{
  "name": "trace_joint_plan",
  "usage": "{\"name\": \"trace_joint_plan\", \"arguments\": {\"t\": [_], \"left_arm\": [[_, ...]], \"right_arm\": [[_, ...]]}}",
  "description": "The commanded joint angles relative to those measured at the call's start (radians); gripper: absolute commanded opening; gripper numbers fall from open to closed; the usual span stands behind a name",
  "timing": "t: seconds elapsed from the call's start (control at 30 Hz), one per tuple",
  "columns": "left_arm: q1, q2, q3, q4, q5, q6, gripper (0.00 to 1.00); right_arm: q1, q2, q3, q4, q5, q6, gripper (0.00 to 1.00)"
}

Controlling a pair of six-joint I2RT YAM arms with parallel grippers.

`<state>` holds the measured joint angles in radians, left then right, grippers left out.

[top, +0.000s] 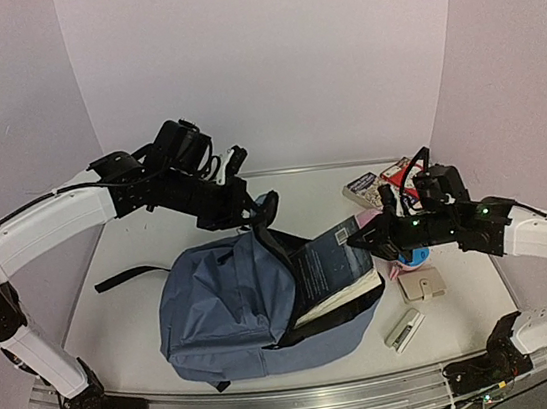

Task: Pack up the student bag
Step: Place the book in the student bag.

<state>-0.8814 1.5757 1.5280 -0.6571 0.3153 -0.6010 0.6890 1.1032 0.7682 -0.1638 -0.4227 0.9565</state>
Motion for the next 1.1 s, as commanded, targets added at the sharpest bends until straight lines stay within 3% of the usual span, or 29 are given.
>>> {"name": "trace_joint_plan", "arguments": {"t": [0.0,0.27,0.77,1.07], "left_arm": [[0.005,-0.057,0.021,0.043,0.041,0.020,0.00],[0.007,-0.058,0.021,0.052,0.066,0.032,0.00],[0.014,0.004,0.072,0.080,0.120,0.046,0.00],[0.019,0.019,0.079,0.097,0.134,0.046,0.00]], "right_arm": [[0.012,0.026,0.017,0.346,-0.057,0.126,0.00],[0.026,0.115,-0.058,0.620,-0.063,0.300,0.00],[0.114,0.322,-0.067,0.887,0.011,0.376,0.00],[0.212,0.484,0.009,0.937,0.121,0.310,0.00]]}}
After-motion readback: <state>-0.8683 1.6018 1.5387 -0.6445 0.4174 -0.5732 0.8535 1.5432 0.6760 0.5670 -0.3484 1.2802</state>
